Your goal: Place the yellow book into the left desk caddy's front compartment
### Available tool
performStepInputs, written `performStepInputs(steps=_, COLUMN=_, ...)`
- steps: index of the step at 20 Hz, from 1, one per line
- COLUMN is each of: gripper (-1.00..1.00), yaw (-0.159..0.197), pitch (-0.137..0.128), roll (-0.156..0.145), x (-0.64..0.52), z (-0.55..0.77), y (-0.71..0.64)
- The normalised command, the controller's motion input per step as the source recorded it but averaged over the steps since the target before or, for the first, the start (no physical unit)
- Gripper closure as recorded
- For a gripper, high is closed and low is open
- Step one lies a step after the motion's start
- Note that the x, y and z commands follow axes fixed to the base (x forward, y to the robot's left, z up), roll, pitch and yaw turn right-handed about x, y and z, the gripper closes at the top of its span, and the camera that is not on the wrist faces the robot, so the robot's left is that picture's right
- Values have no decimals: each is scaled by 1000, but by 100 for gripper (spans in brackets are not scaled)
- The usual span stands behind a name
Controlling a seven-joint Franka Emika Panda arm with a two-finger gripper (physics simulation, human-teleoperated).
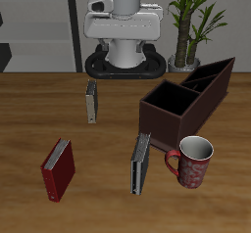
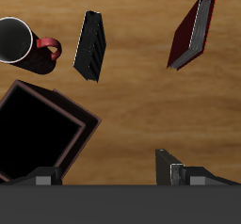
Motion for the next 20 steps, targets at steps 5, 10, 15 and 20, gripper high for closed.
performStepInputs(steps=5, gripper=-100, yaw=4, pitch=-23, roll=7, x=-197, z=0, y=-94)
performStepInputs(steps=10, gripper=-100, yaw=3, pitch=-26, roll=17, x=-361, z=-43, y=-115)
performStepInputs(steps=15, gripper=-100, yaw=-13, pitch=-31, roll=1, x=-239, z=6, y=-87)
performStepInputs(steps=20, gripper=-100, yaw=-11, pitch=-33, roll=-2, x=-220, z=21, y=-141)
